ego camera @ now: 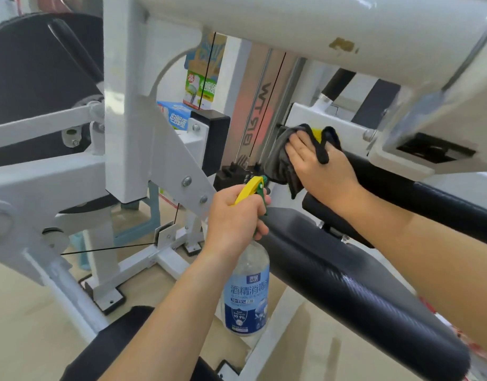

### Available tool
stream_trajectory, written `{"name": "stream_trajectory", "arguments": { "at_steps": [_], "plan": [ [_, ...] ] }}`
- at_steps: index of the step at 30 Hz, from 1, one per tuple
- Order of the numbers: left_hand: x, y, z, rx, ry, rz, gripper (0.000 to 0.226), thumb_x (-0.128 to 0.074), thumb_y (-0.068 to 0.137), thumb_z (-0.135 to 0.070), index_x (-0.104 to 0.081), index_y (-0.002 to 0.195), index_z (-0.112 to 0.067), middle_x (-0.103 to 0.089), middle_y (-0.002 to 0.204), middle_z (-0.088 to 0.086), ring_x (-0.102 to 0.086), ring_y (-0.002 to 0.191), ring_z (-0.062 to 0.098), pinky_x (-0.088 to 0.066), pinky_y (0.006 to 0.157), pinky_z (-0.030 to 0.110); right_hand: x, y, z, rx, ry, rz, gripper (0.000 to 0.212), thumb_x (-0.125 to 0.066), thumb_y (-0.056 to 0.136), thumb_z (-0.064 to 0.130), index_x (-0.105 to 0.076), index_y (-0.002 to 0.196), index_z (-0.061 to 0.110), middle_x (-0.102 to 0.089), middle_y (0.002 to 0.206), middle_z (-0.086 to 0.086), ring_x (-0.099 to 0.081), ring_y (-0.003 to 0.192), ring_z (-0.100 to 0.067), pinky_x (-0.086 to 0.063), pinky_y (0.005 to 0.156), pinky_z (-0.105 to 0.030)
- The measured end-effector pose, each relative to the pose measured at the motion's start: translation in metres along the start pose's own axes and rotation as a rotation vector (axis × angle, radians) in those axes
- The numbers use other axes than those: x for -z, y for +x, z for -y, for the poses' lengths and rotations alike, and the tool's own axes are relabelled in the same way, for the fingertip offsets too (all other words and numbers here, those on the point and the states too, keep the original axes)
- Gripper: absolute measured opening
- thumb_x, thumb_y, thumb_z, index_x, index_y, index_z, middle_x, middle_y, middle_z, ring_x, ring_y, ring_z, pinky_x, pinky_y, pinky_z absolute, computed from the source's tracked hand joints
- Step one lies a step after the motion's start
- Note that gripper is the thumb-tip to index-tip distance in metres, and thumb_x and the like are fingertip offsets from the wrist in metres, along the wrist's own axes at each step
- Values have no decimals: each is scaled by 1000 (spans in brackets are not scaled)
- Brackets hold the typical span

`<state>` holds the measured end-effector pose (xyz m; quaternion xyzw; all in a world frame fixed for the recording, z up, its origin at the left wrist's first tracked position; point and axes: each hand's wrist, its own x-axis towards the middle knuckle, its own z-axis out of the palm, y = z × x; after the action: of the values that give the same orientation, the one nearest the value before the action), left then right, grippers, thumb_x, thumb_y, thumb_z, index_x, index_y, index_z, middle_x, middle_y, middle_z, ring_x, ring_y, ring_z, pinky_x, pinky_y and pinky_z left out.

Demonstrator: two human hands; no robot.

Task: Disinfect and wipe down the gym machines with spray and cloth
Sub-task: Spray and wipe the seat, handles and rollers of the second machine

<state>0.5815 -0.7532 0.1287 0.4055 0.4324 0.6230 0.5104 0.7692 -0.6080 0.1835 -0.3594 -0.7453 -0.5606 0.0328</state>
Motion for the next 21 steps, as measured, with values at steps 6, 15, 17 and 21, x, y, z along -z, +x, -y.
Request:
{"name": "stream_trajectory", "arguments": {
  "at_steps": [6,15,17,21],
  "plan": [
    [-10,-3,-5,14,-12,86,25,-52,85,3,-74,90,-6,-75,97,20,-56,48,15,-49,52,29,33,-122,-38,-99,53,164,43,-51,98,4,-48,140,-4,-51,144,-23,-50,133,-38,-48,102,-54],
    [-8,-9,-15,72,-39,197,25,-51,82,6,-72,94,-1,-78,99,14,-52,44,15,-47,49,27,70,-147,-42,-58,-139,222,45,-50,89,-5,-53,133,-11,-55,135,-32,-52,129,-45,-35,109,-58],
    [-1,-7,-14,64,-36,203,27,-51,83,6,-73,97,0,-78,100,13,-52,45,16,-46,48,27,48,-116,-29,-49,-83,175,48,-20,99,0,-44,140,-11,-49,142,-29,-46,136,-42,-39,111,-55],
    [15,2,-7,43,-22,191,28,-50,83,5,-73,97,1,-78,98,12,-52,46,15,-45,47,27,14,-44,-6,5,-77,75,45,-27,101,2,-43,142,-8,-49,146,-24,-44,139,-34,-32,117,-45]
  ]
}}
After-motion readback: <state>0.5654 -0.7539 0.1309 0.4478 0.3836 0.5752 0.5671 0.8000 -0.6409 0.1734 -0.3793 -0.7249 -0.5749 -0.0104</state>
